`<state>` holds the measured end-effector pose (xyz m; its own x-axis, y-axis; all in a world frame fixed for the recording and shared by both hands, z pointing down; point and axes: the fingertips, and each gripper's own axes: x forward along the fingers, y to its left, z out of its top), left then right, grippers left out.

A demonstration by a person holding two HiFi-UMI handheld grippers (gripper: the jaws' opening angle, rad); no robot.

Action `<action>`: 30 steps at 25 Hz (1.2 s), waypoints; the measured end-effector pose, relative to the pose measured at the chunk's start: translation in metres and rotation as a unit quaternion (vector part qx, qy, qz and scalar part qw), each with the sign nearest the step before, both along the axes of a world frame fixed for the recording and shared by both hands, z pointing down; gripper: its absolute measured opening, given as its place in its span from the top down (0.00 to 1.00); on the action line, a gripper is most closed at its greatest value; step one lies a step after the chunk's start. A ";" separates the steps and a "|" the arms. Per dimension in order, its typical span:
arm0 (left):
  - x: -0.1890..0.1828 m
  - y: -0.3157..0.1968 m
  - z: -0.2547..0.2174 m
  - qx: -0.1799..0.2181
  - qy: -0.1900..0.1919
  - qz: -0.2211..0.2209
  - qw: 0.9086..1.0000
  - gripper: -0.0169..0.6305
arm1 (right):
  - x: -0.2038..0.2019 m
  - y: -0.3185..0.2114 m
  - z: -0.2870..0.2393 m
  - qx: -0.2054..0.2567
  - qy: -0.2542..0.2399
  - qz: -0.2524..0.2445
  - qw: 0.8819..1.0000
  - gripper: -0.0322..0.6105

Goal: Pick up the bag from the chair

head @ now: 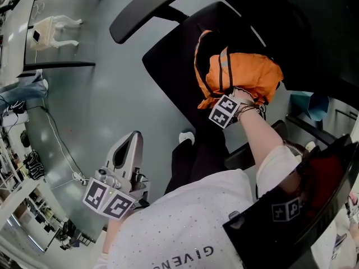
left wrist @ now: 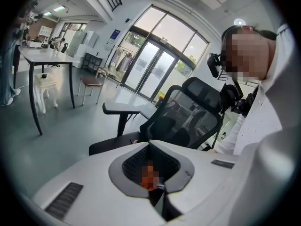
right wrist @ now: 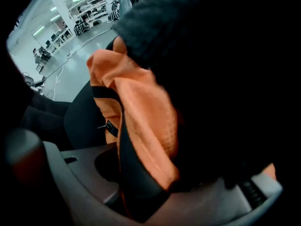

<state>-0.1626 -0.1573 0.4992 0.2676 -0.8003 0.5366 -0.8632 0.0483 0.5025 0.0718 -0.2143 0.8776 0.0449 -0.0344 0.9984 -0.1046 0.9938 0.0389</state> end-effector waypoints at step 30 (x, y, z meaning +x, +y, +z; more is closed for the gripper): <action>0.000 0.040 -0.030 0.065 -0.008 0.016 0.998 0.98 | 0.009 0.022 -0.033 0.011 0.009 0.078 0.997 0.87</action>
<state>-0.1626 -0.1176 0.4696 0.2866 -0.8549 0.4325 -0.8709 -0.0444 0.4894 0.0810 -0.1920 0.8450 0.0700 -0.0483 0.9964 -0.2572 0.9642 0.0648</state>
